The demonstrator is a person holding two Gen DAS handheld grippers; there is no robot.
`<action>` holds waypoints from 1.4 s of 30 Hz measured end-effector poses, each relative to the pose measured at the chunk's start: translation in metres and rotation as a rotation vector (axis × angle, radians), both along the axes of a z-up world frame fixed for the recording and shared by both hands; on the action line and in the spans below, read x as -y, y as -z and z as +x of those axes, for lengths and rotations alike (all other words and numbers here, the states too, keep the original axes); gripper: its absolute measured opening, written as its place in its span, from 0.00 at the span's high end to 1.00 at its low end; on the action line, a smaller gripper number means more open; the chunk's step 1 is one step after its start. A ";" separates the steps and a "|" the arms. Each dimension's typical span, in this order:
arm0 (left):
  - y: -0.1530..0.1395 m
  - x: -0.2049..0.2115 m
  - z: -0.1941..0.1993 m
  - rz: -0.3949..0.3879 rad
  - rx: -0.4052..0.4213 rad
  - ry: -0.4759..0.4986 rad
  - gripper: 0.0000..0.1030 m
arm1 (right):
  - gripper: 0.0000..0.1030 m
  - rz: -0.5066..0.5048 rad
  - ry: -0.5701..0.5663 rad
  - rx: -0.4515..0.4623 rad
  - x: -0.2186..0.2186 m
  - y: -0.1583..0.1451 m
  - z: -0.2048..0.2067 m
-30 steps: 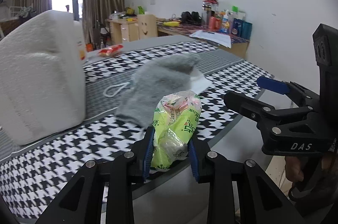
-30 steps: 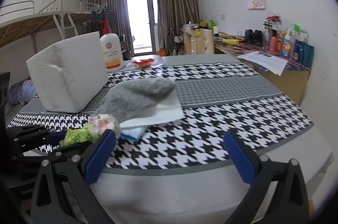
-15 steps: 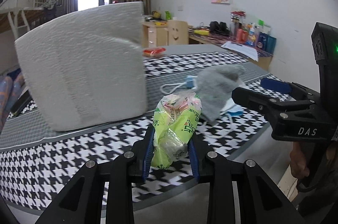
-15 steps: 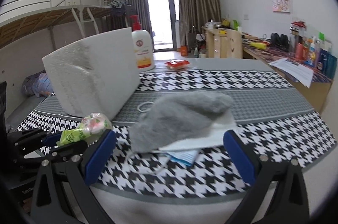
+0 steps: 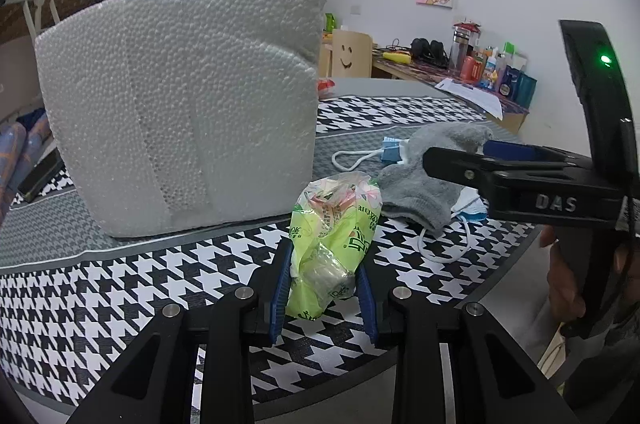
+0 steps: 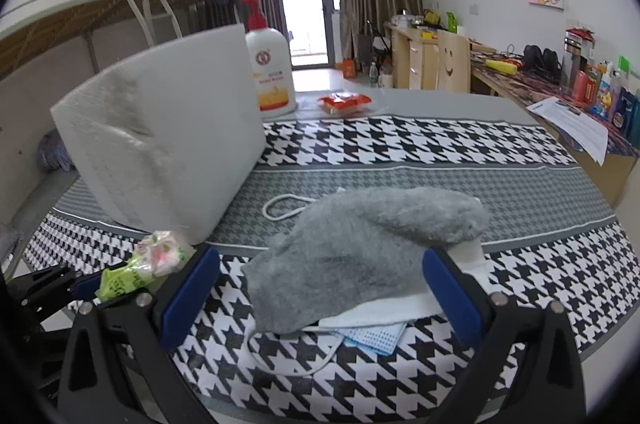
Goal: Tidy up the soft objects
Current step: 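Lift the green snack bag with the left gripper while the right gripper grasps the grey cloth, then lift the grey cloth with the right gripper, dragging it off the tissue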
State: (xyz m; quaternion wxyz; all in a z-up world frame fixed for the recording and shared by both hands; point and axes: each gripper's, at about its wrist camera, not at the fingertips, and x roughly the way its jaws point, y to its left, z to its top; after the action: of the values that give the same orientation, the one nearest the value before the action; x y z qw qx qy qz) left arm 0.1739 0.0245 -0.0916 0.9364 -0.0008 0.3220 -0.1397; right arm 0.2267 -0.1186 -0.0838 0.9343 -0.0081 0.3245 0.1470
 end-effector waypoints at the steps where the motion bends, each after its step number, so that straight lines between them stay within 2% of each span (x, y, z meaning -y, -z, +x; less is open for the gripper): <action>1: 0.000 0.000 0.001 -0.004 -0.003 0.003 0.69 | 0.04 -0.009 0.005 -0.012 -0.001 0.001 0.003; 8: 0.002 -0.003 0.006 -0.023 -0.020 0.023 0.69 | 0.18 -0.031 0.027 -0.087 -0.002 0.012 0.015; 11: 0.002 -0.005 0.008 -0.026 -0.027 0.030 0.69 | 0.29 -0.050 0.029 -0.093 -0.004 0.014 0.014; 13: 0.001 -0.001 0.011 -0.028 -0.026 0.032 0.69 | 0.43 -0.058 0.026 -0.097 -0.005 0.015 0.014; 14: 0.001 -0.002 0.010 -0.028 -0.025 0.032 0.69 | 0.46 -0.062 0.026 -0.101 -0.006 0.016 0.014; 16: 0.001 -0.003 0.010 -0.029 -0.021 0.033 0.69 | 0.63 -0.072 0.021 -0.106 -0.008 0.018 0.012; 18: 0.001 -0.004 0.009 -0.033 -0.015 0.032 0.69 | 0.74 -0.076 0.022 -0.111 -0.008 0.019 0.011; 21: 0.001 -0.005 0.006 -0.035 -0.007 0.034 0.69 | 0.81 -0.060 0.014 -0.100 -0.006 0.014 0.006; 29: -0.002 -0.005 -0.002 -0.034 0.021 0.037 0.69 | 0.82 -0.047 0.022 -0.014 0.002 -0.016 -0.013; 39: -0.002 -0.003 -0.005 -0.025 0.025 0.047 0.69 | 0.81 -0.048 0.084 -0.090 0.022 0.008 -0.012; 42: -0.002 -0.001 -0.004 -0.029 0.020 0.054 0.69 | 0.75 -0.050 0.100 -0.091 0.029 0.009 -0.017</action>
State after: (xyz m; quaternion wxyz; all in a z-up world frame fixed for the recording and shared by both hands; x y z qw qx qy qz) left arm 0.1701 0.0259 -0.0894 0.9353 -0.0045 0.3107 -0.1695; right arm 0.2097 -0.1477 -0.0931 0.9242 -0.0083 0.3704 0.0925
